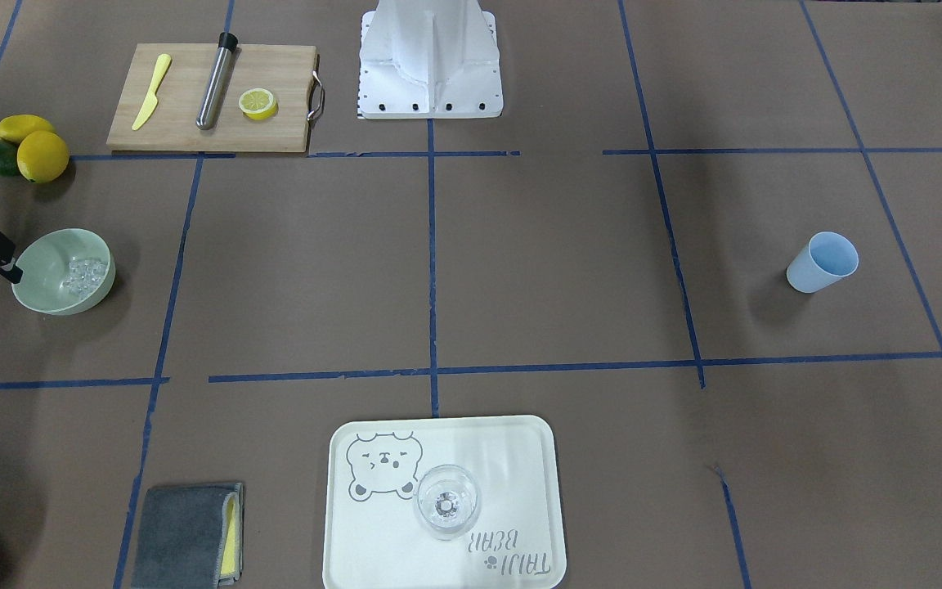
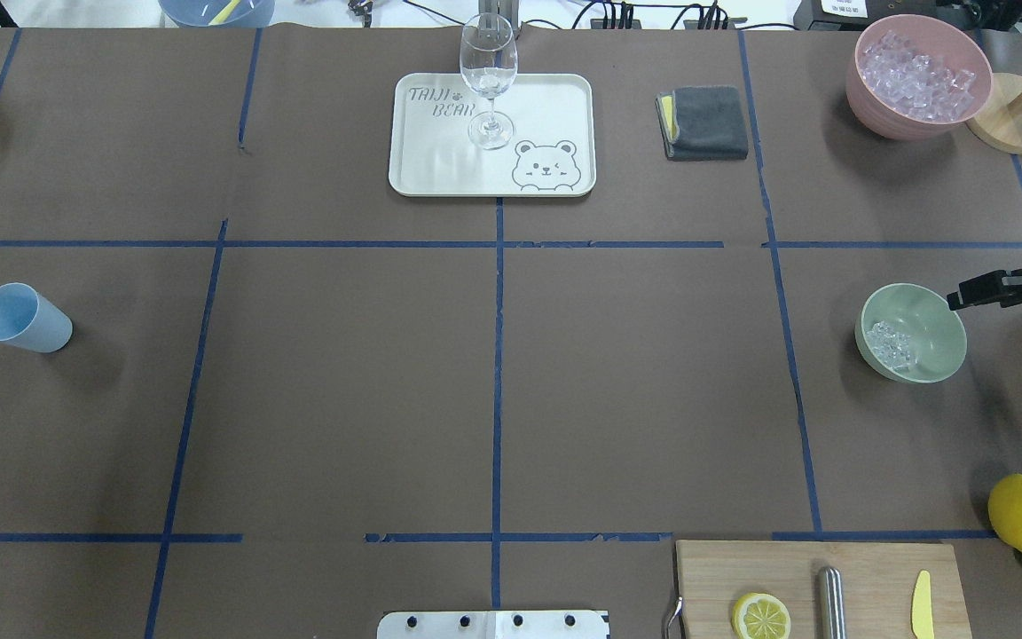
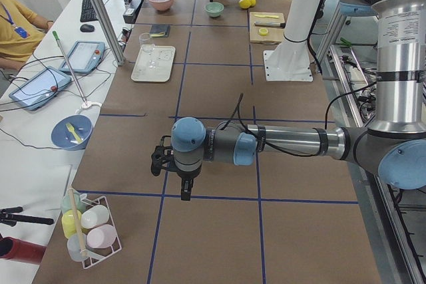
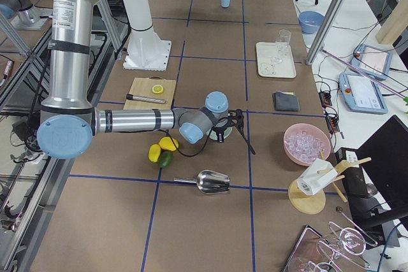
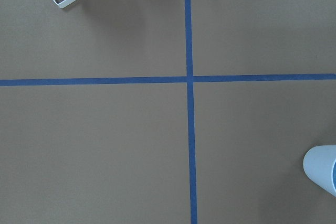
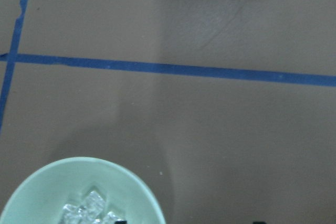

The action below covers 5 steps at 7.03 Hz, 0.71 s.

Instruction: Pour ice into bowl

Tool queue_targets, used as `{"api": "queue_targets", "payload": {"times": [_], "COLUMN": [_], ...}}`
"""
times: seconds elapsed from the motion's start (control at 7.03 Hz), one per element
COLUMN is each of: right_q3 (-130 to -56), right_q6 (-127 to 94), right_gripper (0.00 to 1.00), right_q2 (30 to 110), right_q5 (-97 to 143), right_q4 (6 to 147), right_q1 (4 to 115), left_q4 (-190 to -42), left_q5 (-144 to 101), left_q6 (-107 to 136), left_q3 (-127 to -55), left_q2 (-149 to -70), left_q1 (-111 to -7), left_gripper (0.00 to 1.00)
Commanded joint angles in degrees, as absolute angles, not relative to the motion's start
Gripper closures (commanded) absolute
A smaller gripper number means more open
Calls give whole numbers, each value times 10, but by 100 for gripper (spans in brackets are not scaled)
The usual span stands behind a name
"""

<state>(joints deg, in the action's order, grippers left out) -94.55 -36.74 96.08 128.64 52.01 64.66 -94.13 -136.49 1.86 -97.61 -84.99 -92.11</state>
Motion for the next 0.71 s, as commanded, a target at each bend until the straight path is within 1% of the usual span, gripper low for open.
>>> {"api": "queue_targets", "payload": {"times": [0.0,0.14,0.28,0.43,0.57], "right_q3": [-963,-977,-981,-979,-977], "right_q6": [-133,-18,30,36,35], "right_gripper": [0,0,0,0,0], "right_q2": [957,940,927,923,952], "right_q5": [1298,1298,1298,1287,1292], "right_q4": [683,785,871,916,919], "right_q1": [766,835,882,907,910], "left_q4": [-941,-941,-942,-946,-946], "left_q5": [-1365,-1365,-1359,-1359,-1362], "left_q6": [19,18,19,19,18], "left_q3": [-978,-980,-975,-976,-976], "left_q2": [-851,-853,-855,-855,-855], "left_q1": [-921,-921,-918,-918,-918], "left_gripper": [0,0,0,0,0]}}
